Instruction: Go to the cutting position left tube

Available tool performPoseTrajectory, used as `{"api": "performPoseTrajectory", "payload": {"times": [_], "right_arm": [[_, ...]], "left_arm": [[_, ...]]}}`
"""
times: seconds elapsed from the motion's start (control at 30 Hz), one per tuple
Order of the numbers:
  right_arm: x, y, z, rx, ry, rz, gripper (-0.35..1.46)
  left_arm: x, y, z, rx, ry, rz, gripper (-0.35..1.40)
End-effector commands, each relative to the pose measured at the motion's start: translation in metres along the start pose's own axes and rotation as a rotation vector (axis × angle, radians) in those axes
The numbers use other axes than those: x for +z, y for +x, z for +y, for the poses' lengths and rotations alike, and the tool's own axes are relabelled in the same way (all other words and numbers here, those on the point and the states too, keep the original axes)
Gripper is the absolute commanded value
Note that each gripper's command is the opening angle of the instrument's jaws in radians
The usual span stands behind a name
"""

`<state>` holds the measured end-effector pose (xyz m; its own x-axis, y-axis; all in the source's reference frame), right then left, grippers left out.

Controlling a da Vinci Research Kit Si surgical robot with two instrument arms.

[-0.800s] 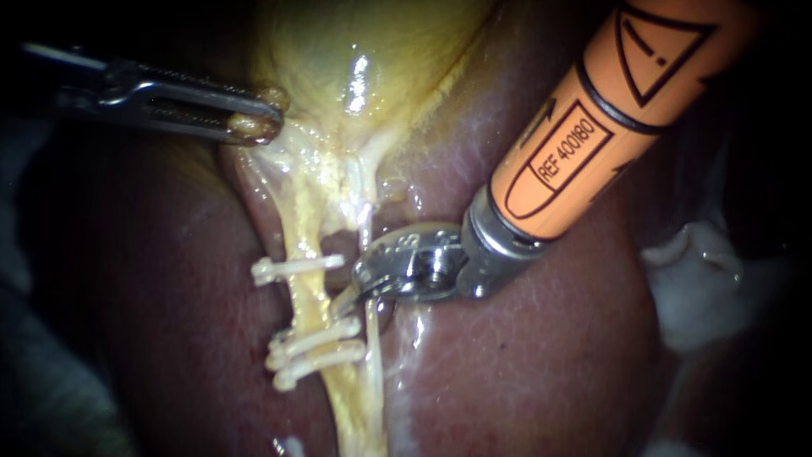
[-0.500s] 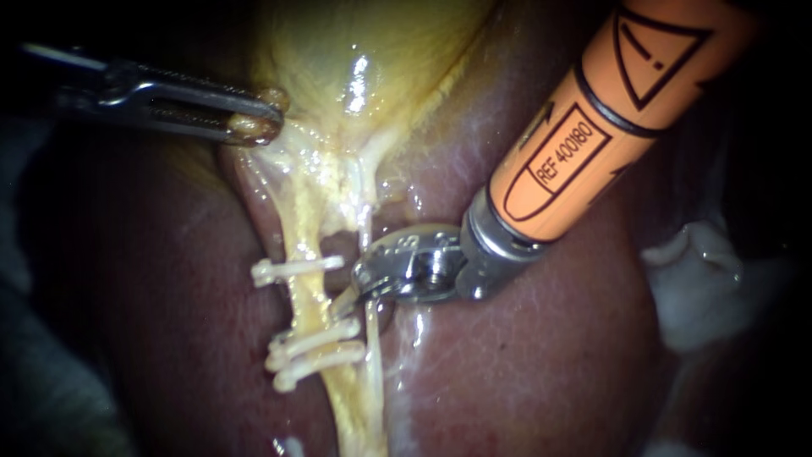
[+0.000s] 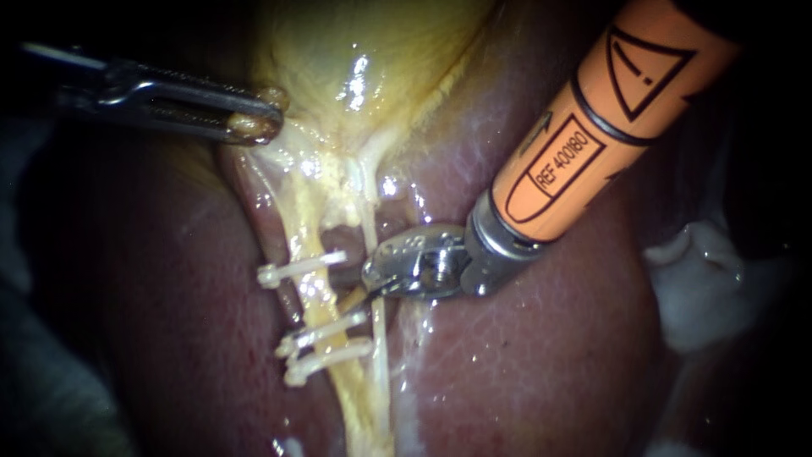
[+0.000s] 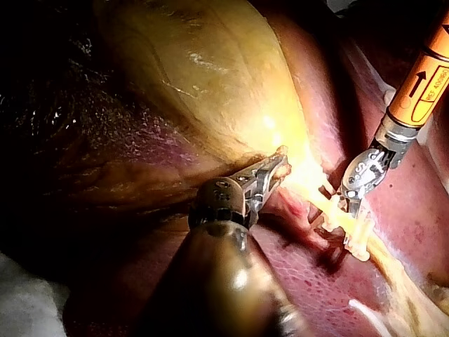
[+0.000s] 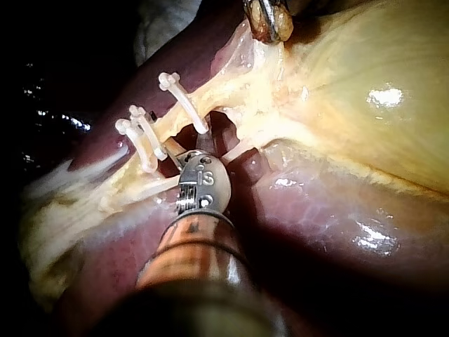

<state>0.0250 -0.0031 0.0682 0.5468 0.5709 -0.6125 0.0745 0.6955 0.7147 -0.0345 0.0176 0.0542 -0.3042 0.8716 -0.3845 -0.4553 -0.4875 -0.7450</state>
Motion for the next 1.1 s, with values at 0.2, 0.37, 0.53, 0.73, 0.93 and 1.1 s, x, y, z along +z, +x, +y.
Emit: {"api": "performPoseTrajectory", "payload": {"times": [0.2,0.37,0.53,0.73,0.93,1.1], "right_arm": [[-0.0011,-0.0006,0.0000,-0.002,-0.015,-0.006,0.67],[-0.0027,-0.0010,0.0001,-0.001,-0.023,-0.009,0.69],[-0.0037,-0.0010,0.0006,0.003,-0.025,-0.007,0.69],[-0.0041,-0.0009,0.0008,0.003,-0.022,-0.007,0.71],[-0.0049,-0.0009,0.0010,0.005,-0.019,-0.007,0.71],[-0.0053,-0.0011,0.0011,0.004,-0.017,-0.007,0.72]], "left_arm": [[-0.0001,0.0000,0.0000,0.000,0.000,0.000,-0.35],[-0.0001,0.0000,0.0000,0.000,-0.001,0.000,-0.35],[-0.0001,0.0000,-0.0001,0.000,-0.001,0.000,-0.35],[-0.0001,0.0000,-0.0001,0.001,-0.001,-0.001,-0.35],[-0.0001,0.0000,-0.0001,0.001,-0.001,-0.001,-0.35],[-0.0002,-0.0001,-0.0001,0.001,-0.001,-0.001,-0.35]]}}
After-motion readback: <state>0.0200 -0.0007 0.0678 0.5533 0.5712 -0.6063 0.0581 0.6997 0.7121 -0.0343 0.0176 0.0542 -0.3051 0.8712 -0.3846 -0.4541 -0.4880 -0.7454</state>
